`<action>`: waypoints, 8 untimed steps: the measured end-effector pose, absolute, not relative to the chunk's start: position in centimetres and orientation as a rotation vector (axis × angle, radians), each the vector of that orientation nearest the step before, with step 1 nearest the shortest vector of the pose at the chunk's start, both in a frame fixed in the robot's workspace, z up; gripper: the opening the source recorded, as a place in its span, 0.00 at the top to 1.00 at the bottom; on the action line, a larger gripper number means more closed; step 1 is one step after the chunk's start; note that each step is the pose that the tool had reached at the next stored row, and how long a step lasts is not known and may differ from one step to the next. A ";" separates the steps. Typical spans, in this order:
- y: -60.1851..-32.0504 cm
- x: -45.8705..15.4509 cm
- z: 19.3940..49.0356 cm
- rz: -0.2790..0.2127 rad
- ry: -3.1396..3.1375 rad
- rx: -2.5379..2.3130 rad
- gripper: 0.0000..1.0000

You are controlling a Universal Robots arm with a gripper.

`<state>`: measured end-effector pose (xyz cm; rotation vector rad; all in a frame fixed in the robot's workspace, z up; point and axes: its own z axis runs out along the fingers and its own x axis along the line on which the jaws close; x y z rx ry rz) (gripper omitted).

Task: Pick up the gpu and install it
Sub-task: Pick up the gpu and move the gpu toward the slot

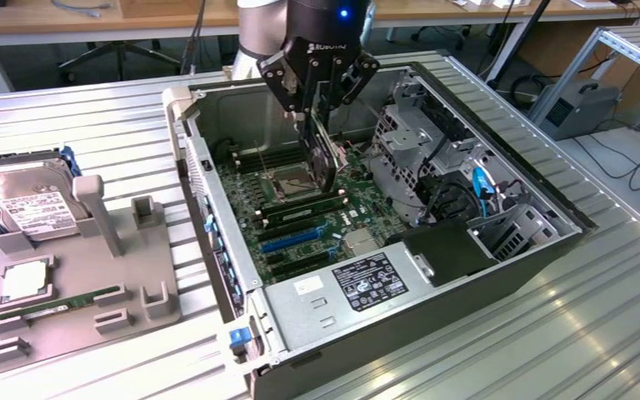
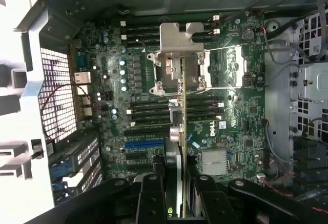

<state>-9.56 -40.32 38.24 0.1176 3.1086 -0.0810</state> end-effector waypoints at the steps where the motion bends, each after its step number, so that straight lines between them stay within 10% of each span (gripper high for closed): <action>1: -40.3 -9.4 38.2 -0.081 3.109 0.118 0.73; 8: -40.3 -8.6 38.0 -0.081 3.109 0.117 0.73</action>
